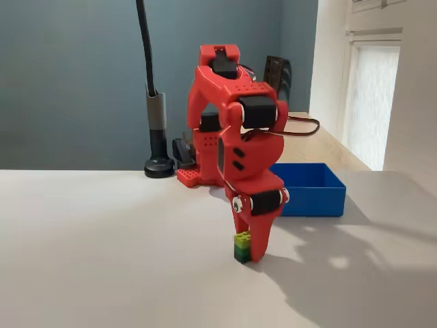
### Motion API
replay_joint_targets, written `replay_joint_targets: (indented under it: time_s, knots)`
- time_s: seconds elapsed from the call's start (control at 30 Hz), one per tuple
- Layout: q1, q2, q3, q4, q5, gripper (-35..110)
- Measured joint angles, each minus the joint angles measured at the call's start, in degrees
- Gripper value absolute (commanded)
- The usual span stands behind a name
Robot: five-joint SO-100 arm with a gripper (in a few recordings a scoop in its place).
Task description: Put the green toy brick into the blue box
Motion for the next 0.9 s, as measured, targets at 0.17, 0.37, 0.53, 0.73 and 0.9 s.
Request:
replay_joint_targets:
  time_s: [0.17,0.37,0.53,0.73,0.9]
  knots:
    - [-1.2,0.0,-1.5,0.0,3.0,0]
    - [-2.0,0.0,-1.7,0.0,4.1,0]
    - [-2.1,0.0,-1.7,0.8,4.0,0]
    - [-2.7,0.0,-4.6,8.3,5.0,0]
    - [-5.2,4.0,-5.3,12.2,4.8,0]
